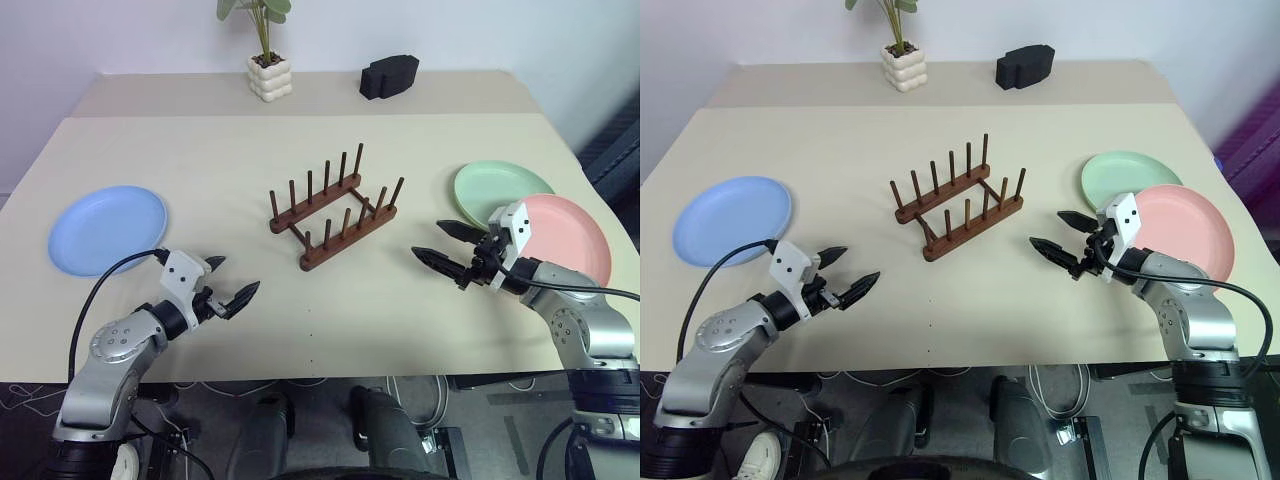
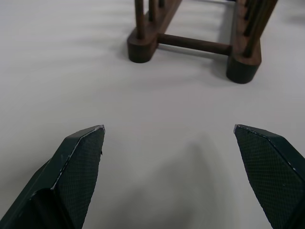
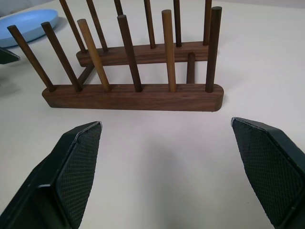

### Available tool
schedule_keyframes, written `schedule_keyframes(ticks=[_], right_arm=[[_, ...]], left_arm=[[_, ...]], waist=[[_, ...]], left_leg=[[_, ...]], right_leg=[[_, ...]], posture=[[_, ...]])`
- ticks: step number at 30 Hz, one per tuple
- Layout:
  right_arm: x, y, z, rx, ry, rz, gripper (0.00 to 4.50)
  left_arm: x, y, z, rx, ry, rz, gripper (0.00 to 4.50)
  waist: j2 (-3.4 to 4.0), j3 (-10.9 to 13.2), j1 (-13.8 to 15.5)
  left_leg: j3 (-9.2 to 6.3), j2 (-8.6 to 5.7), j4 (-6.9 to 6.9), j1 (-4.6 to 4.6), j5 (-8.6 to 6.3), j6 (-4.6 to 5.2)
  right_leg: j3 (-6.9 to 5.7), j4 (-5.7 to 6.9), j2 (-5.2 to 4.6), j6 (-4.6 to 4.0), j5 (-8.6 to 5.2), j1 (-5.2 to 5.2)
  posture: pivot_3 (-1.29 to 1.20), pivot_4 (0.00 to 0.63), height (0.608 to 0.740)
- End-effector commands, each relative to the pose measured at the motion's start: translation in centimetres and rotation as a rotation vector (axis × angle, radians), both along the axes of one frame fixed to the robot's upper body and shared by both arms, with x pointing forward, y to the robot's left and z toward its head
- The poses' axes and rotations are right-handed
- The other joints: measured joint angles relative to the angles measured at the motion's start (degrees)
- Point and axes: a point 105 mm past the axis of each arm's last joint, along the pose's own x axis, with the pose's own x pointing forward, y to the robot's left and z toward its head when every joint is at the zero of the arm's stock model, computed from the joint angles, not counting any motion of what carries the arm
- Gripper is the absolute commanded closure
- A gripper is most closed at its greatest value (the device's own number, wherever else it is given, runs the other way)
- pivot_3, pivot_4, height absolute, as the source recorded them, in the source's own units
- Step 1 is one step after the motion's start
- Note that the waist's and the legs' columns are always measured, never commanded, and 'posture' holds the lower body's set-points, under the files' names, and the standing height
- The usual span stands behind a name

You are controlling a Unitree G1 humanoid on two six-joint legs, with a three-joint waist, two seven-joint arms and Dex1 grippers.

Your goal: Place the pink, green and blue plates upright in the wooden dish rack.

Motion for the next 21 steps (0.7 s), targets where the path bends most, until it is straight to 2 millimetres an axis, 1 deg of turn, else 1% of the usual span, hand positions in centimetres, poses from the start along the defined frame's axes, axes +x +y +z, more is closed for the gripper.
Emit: schedule_keyframes(ticks=[1,6,9,12,17,19,21], right_arm=[[0.3,-0.3,1.6,-0.021,-0.051,0.003,0.07],[1.2,0.1,2.1,-0.031,-0.07,0.008,0.07],[1.2,0.3,2.2,-0.03,-0.074,0.012,0.07],[0.6,0.5,1.6,-0.03,-0.059,0.018,0.07],[0.1,0.8,1.1,-0.035,-0.053,0.017,0.07],[-0.5,0.9,0.8,-0.033,-0.051,0.015,0.07],[-1.0,1.1,0.5,-0.032,-0.048,0.015,0.07]], left_arm=[[0.4,-0.3,1.3,0.005,-0.065,-0.009,0.0],[0.3,-0.3,0.7,0.001,-0.065,-0.002,0.0],[0.2,-0.3,0.5,0.001,-0.062,-0.014,0.0],[-0.1,-0.2,0.4,0.026,-0.051,-0.036,0.0],[-1.1,-1.0,0.0,0.022,0.007,-0.117,0.0],[-1.2,-2.1,-0.8,0.066,0.04,-0.187,0.0],[-1.0,-2.9,-1.2,0.095,0.046,-0.227,0.0]], waist=[[0.0,0.0,0.0],[0.01,0.0,-0.1],[0.01,0.0,-0.1],[0.01,0.0,0.1],[0.03,0.0,-0.1],[0.03,0.0,0.0],[0.05,0.0,0.1]], left_leg=[[0.0,0.0,0.02,0.0,0.0,0.0],[-0.01,-0.01,0.2,0.01,-0.02,0.03],[-0.02,-0.01,0.24,0.0,-0.03,0.04],[-0.03,-0.02,0.34,-0.01,-0.04,0.07],[-0.03,-0.03,0.44,-0.01,-0.07,0.11],[-0.03,-0.02,0.46,0.0,-0.07,0.11],[-0.06,-0.03,0.47,0.03,-0.07,0.11]], right_leg=[[0.0,0.01,0.0,0.0,0.0,0.0],[0.0,0.11,0.01,0.01,0.01,0.04],[0.0,0.16,0.01,0.02,0.02,0.04],[0.0,0.16,0.0,0.03,0.02,0.09],[0.01,0.16,-0.02,0.04,0.03,0.14],[0.01,0.19,-0.01,0.04,0.03,0.14],[0.0,0.22,-0.01,0.04,0.03,0.18]], posture=[[0.0,0.15,0.739],[0.0,0.15,0.739],[0.0,0.15,0.739],[0.0,0.15,0.739],[0.0,0.15,0.739],[0.0,0.15,0.739],[0.0,0.15,0.739]])
